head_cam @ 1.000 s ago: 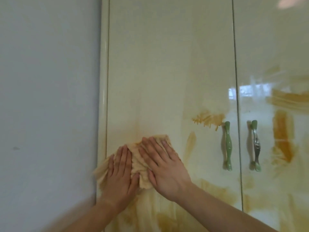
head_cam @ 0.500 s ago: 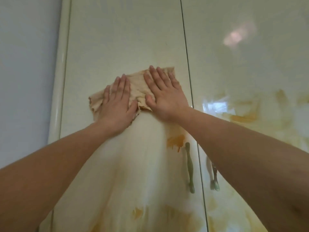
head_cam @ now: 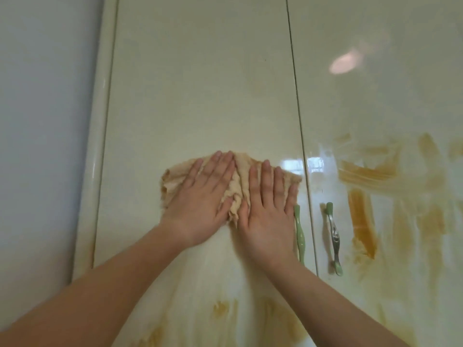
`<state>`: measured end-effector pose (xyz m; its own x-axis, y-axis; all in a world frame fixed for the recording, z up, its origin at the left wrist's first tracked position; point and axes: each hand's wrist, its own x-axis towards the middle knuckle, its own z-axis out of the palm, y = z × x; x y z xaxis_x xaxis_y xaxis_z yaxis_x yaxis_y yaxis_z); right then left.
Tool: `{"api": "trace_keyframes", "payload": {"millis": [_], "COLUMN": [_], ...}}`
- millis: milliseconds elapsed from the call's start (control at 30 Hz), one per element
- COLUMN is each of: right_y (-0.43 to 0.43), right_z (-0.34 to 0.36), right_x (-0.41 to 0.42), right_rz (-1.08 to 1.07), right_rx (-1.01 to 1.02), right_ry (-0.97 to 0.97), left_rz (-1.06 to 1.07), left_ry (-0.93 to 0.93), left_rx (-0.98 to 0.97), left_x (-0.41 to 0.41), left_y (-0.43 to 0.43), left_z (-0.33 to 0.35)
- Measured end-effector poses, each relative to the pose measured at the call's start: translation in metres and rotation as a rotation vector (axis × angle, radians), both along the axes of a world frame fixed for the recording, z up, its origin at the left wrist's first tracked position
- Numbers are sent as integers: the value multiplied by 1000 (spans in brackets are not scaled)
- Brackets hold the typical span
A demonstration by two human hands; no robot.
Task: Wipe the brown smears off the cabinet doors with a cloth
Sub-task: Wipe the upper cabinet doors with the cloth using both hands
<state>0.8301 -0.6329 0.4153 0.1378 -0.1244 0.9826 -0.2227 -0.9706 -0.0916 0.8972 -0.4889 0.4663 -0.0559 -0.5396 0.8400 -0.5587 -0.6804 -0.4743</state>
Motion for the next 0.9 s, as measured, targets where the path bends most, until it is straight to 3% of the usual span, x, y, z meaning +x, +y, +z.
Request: {"api": "trace_keyframes", "payload": {"millis": [467,600,900], "right_y": [5,-3,-14], "right_z": [-142,-105,99], "right_x": [-7,-14,-2], "right_rz": [-26,54,50], "right_rx": [-317,-455,-397], "right_ry": [165,231,180], "left_rz": [-36,-38,50], "left_ry": [131,124,141], "left_rx": [144,105,-288], "left_x": [-2,4,-2], "left_y": [33,41,-5], "left_z": [-161,-137,25]}}
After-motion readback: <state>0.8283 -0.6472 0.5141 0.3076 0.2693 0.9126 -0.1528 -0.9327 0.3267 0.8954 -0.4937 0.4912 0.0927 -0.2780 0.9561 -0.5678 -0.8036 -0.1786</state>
